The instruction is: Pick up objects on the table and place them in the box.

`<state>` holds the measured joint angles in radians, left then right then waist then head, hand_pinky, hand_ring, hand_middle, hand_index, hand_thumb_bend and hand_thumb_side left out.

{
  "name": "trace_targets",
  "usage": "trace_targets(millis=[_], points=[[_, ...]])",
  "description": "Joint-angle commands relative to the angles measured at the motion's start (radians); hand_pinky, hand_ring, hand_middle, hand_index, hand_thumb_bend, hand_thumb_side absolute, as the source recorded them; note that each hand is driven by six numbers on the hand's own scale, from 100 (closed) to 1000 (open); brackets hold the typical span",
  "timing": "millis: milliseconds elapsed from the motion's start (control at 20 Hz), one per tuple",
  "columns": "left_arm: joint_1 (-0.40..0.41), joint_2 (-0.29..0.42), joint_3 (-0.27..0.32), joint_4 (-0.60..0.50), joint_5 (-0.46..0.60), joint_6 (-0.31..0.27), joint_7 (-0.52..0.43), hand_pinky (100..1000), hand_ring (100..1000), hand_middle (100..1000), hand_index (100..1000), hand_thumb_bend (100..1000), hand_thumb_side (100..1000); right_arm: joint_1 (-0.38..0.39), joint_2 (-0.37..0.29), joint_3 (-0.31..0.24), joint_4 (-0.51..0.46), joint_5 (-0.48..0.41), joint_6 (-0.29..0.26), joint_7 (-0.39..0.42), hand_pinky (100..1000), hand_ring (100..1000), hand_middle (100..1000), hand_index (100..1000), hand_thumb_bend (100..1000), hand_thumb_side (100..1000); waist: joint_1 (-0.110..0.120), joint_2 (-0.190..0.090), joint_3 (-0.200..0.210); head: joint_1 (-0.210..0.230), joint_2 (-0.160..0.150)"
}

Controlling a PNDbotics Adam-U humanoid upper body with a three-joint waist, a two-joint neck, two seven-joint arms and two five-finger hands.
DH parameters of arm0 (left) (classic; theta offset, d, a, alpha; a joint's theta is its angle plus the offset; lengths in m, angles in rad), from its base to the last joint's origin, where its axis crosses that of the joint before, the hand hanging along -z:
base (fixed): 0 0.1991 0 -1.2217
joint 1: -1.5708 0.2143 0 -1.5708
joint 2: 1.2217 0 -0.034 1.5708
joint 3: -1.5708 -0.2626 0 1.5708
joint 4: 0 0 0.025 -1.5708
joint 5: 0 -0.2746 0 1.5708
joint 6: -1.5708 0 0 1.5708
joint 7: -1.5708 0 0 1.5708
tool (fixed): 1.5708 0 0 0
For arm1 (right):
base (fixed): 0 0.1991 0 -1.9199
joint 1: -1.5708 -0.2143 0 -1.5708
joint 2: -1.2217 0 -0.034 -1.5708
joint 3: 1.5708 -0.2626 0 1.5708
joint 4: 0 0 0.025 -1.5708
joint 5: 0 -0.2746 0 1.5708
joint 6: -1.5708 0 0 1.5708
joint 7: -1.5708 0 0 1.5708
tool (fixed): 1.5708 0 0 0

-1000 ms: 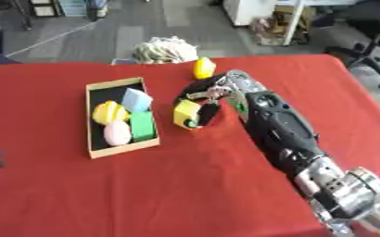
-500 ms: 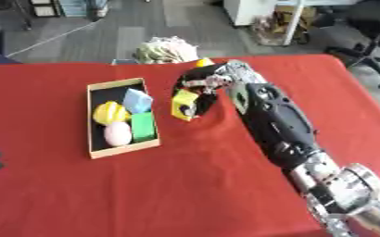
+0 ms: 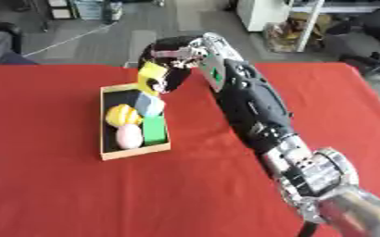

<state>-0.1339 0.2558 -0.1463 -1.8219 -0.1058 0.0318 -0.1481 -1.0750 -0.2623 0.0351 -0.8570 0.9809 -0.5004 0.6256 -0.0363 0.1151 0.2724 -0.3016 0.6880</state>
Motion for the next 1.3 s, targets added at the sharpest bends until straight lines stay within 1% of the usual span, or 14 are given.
trace_targets(millis=[50, 250, 450, 550, 700, 850, 1050, 1300], points=[[-0.022, 0.009, -0.007, -0.027, 0.009, -0.001, -0.010, 769, 633, 627, 815, 100, 662, -0.039, 0.008, -0.039, 0.015, 0.031, 0.031, -0.042, 447, 532, 599, 805, 100, 251, -0.009, 0.010, 0.017, -0.027, -0.022], [-0.035, 0.006, -0.013, -0.032, 0.012, 0.000, -0.018, 769, 633, 627, 815, 100, 662, -0.040, 0.033, -0.094, 0.030, 0.096, 0.098, -0.110, 462, 535, 598, 808, 100, 231, -0.010, 0.022, 0.052, -0.053, -0.029], [-0.043, 0.003, -0.015, -0.033, 0.013, 0.000, -0.021, 770, 633, 627, 815, 100, 664, -0.030, 0.045, -0.131, 0.039, 0.170, 0.173, -0.185, 468, 538, 600, 807, 100, 222, -0.014, 0.030, 0.077, -0.075, -0.036], [-0.043, 0.004, -0.015, -0.032, 0.013, 0.001, -0.021, 770, 633, 627, 815, 100, 665, -0.025, 0.050, -0.141, 0.045, 0.202, 0.207, -0.219, 477, 546, 607, 811, 100, 221, -0.016, 0.032, 0.083, -0.079, -0.037], [-0.044, 0.004, -0.015, -0.031, 0.011, 0.001, -0.020, 770, 633, 627, 815, 100, 665, -0.017, 0.060, -0.137, 0.072, 0.229, 0.251, -0.273, 503, 563, 631, 821, 100, 221, -0.018, 0.032, 0.086, -0.082, -0.037], [-0.046, 0.003, -0.016, -0.031, 0.012, 0.001, -0.021, 770, 633, 627, 815, 100, 665, -0.009, 0.070, -0.126, 0.117, 0.231, 0.256, -0.330, 525, 574, 648, 834, 100, 219, -0.019, 0.032, 0.087, -0.081, -0.038], [-0.046, 0.002, -0.015, -0.031, 0.012, 0.001, -0.021, 771, 632, 627, 815, 100, 664, 0.000, 0.084, -0.109, 0.172, 0.231, 0.233, -0.404, 582, 602, 672, 855, 100, 222, -0.017, 0.033, 0.089, -0.082, -0.038], [-0.046, 0.001, -0.015, -0.031, 0.012, 0.001, -0.020, 771, 632, 627, 815, 100, 665, 0.007, 0.097, -0.100, 0.207, 0.243, 0.225, -0.445, 628, 671, 754, 893, 100, 221, -0.017, 0.034, 0.092, -0.082, -0.039]])
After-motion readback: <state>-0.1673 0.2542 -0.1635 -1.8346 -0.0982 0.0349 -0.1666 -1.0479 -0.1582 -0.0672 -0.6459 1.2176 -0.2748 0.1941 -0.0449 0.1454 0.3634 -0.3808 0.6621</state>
